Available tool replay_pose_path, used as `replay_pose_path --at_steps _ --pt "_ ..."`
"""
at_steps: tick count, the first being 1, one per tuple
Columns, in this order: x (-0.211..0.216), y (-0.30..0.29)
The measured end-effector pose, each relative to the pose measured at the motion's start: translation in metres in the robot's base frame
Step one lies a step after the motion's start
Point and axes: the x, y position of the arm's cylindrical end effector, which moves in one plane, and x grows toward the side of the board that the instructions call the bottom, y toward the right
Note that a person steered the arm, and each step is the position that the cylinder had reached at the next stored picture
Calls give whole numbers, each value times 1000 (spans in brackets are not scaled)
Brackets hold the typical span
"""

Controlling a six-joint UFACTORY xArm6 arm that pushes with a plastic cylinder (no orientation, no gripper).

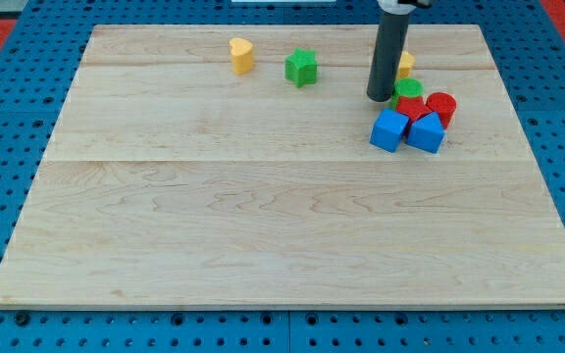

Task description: Separate the green circle from red star

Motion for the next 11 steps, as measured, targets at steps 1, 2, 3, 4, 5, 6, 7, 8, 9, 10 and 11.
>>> replay_pose_path --at_steps 1,2,3,4,5,6,7,8,9,10,11 --pt "-23 -26" --pt "15 -100" --pt "110 -108" --pt "128 -35" --pt "125 56" --pt "78 94" --pt "50 99" --pt "18 99" --pt "-12 99" --pt "5 97" --pt "2 71"
